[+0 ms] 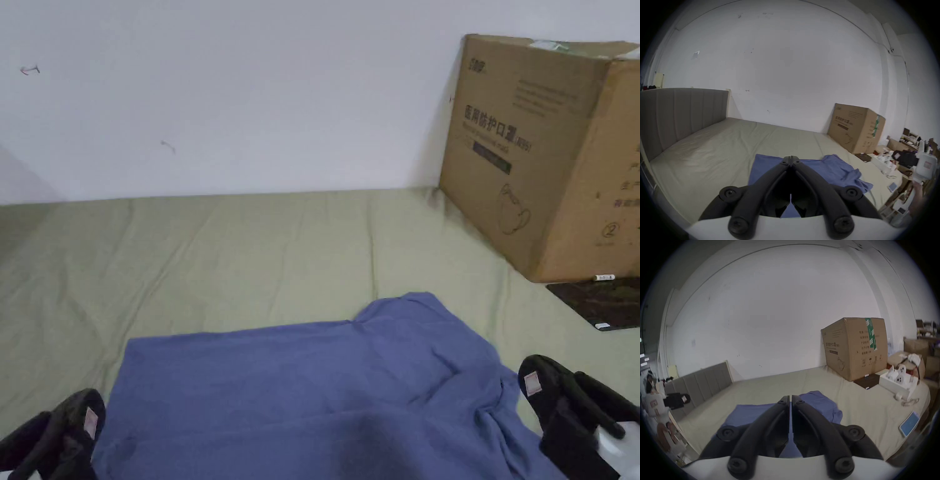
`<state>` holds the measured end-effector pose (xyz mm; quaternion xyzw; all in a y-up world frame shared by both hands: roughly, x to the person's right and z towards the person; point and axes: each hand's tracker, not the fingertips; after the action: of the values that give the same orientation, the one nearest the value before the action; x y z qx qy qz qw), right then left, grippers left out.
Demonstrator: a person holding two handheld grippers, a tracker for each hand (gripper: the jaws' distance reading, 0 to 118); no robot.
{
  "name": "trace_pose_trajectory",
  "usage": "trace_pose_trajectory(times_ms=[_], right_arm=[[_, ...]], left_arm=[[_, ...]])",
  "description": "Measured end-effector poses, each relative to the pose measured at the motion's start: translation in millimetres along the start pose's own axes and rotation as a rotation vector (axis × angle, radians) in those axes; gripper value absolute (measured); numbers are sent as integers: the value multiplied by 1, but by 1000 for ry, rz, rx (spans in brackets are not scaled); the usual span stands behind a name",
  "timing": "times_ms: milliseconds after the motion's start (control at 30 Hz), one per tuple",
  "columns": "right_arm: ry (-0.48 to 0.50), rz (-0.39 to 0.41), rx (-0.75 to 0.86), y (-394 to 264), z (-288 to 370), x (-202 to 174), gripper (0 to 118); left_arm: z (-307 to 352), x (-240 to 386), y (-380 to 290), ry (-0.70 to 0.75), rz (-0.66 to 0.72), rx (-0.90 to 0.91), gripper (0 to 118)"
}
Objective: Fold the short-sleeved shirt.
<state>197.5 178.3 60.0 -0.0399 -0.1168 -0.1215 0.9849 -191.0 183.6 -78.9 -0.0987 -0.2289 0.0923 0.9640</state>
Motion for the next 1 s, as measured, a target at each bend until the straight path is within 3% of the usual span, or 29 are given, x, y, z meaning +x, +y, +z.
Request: trace_pose_trajectory(times_ms=[100,167,333,433,467,533,700,800,867,1000], right_arm=[[8,86,-17,4,-3,-1,1],[27,79,-29,9,-3,-1,1],[57,64,-47,10,-7,-6,1],[94,49,-130,1,-18,-7,1],[91,49,-146,-2,-20,-8,1],[98,43,-173,-8,-23,-7,1],[101,16,-231,-19,-32,-6,1],[99,-12,-257,-21,-35,-5,1],[101,-32,-260,-22,-35,-4,1],[85,-53,-261,-28,-37,2,1]], left_arm=[[-1,-6,4,35,-63,-49,0],[-9,-22,10,26,-37,-123,0],[-88,-89,0,110,201,-681,1],[-119,-122,-33,165,228,-803,37],[-126,-132,-44,204,198,-829,37],[-140,-141,-66,228,186,-882,117],[-172,-150,-114,250,88,-947,114],[-184,-140,-139,287,-7,-945,118],[-173,-139,-132,342,108,-866,118],[-157,-129,-132,343,43,-807,118]])
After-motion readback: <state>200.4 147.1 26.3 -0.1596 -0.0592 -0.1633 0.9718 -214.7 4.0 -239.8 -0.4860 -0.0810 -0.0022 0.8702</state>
